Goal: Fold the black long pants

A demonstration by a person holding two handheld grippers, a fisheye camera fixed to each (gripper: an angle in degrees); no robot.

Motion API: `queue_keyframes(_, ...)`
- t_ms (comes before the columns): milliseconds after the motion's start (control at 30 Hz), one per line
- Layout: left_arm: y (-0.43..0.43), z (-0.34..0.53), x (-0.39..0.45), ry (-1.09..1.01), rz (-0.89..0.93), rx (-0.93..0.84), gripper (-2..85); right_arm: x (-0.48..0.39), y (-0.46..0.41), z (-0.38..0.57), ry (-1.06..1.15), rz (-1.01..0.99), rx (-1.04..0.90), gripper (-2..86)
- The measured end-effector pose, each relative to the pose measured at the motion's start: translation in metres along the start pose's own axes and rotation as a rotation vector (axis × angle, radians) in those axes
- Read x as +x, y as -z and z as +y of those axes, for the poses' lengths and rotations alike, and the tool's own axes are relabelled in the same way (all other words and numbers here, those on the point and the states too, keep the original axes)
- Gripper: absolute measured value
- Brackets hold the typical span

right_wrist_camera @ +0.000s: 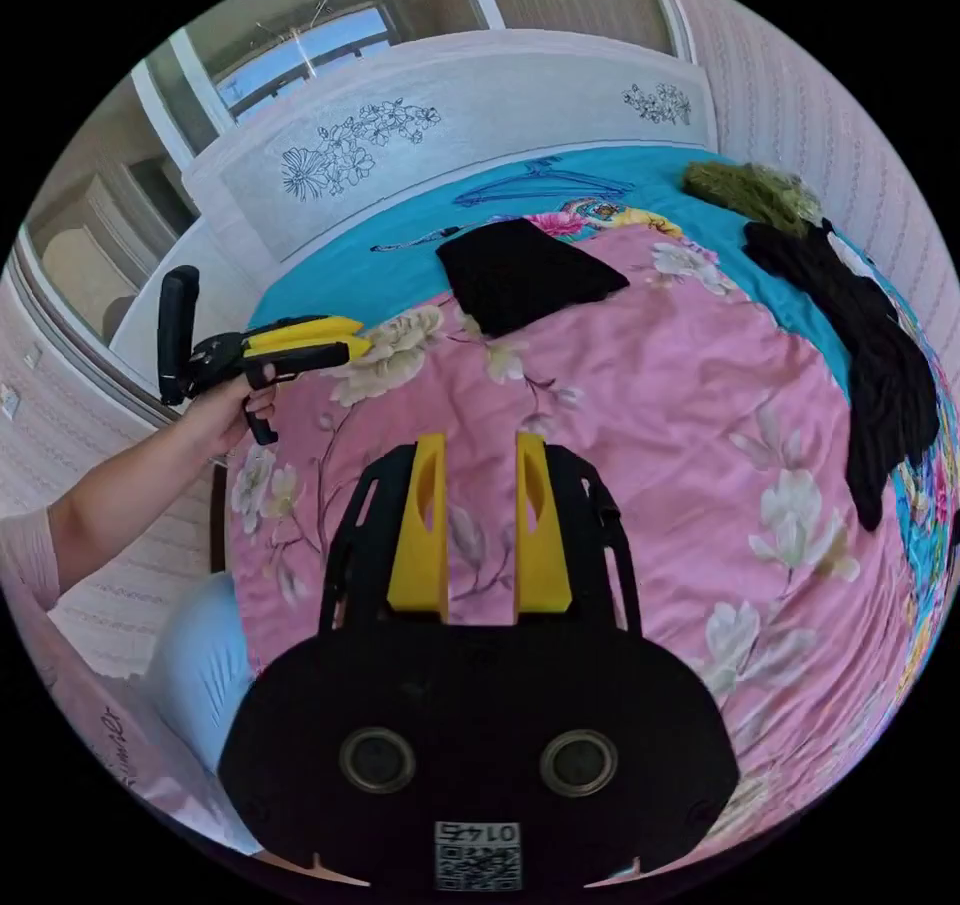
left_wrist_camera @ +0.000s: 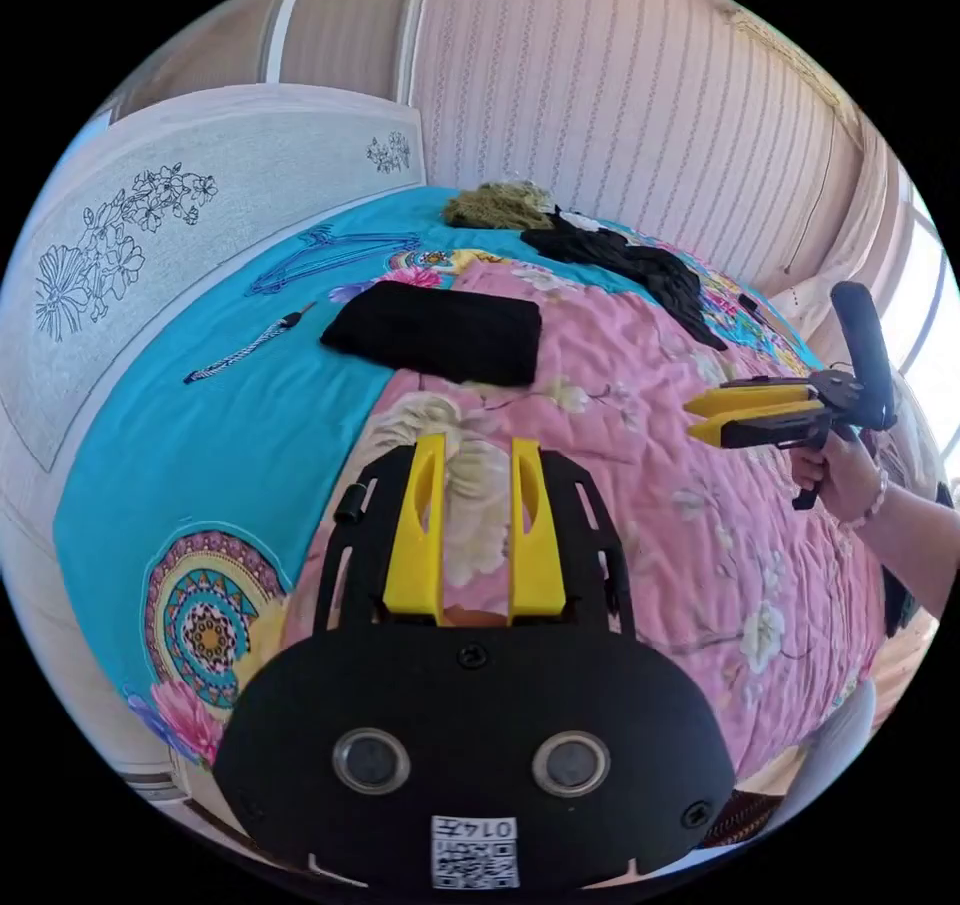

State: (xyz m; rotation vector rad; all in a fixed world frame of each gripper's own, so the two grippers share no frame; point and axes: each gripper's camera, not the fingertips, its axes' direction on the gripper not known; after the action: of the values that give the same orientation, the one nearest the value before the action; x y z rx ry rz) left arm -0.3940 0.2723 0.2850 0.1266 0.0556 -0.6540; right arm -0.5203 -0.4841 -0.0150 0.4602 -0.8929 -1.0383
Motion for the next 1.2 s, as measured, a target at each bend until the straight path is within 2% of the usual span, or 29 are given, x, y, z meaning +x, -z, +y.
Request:
queue_keyframes(133, -0.037, -0.036, -0.016, -0.024, -0.040, -0.087, 10.3, -0.012, -0.047, -0.040, 0.059, 0.092, 0.010, 10.5)
queue_keyframes(200, -0.054, -0.057, -0.021, -0.029, -0.064, -0.106, 10.4, -0.011, -0.072, -0.061, 0.056, 0.086, -0.005, 15.9)
queue_keyframes(267, -0.064, -0.072, -0.025, -0.023, -0.061, -0.125, 10.1, -0.007, -0.089, -0.072, 0.017, 0.056, -0.024, 16.1)
queue_keyframes(367, -0.078, -0.087, -0.023, -0.049, -0.066, -0.180, 7.3, -0.006, -0.112, -0.078, -0.026, 0.102, -0.088, 10.6)
queue_keyframes(400, -0.079, -0.089, -0.021, -0.065, -0.075, -0.202, 5.1, -0.009, -0.115, -0.077, -0.010, 0.163, -0.110, 8.2)
queue_keyframes(467, -0.074, -0.091, -0.020, -0.065, -0.070, -0.222, 2.3, -0.016, -0.110, -0.070, 0.045, 0.153, -0.134, 4.4)
queue_keyframes(633, 0.010, -0.085, -0.011, -0.102, 0.018, -0.081, 0.0, -0.025, -0.039, -0.025, 0.099, 0.056, -0.006, 0.9)
queue_keyframes(700, 0.078, -0.069, 0.008, -0.196, 0.104, 0.015, -0.3, -0.033, 0.016, 0.013, 0.108, -0.032, 0.071, 0.5)
queue_keyframes(800, 0.162, -0.030, 0.049, -0.337, 0.197, 0.061, -0.4, -0.055, 0.089, 0.084, 0.131, -0.106, 0.127, 0.2)
queue_keyframes(900, 0.229, 0.018, 0.084, -0.359, 0.384, 0.084, -0.5, -0.079, 0.153, 0.173, 0.098, -0.116, 0.144, 0.0)
queue_keyframes(1100, 0.298, 0.087, 0.149, -0.348, 0.642, 0.033, -0.9, -0.117, 0.218, 0.345, -0.133, -0.176, 0.229, 0.1)
queue_keyframes(1200, 0.338, 0.094, 0.168, -0.419, 0.653, 0.002, -0.9, -0.136, 0.233, 0.413, -0.215, -0.272, 0.362, 0.2)
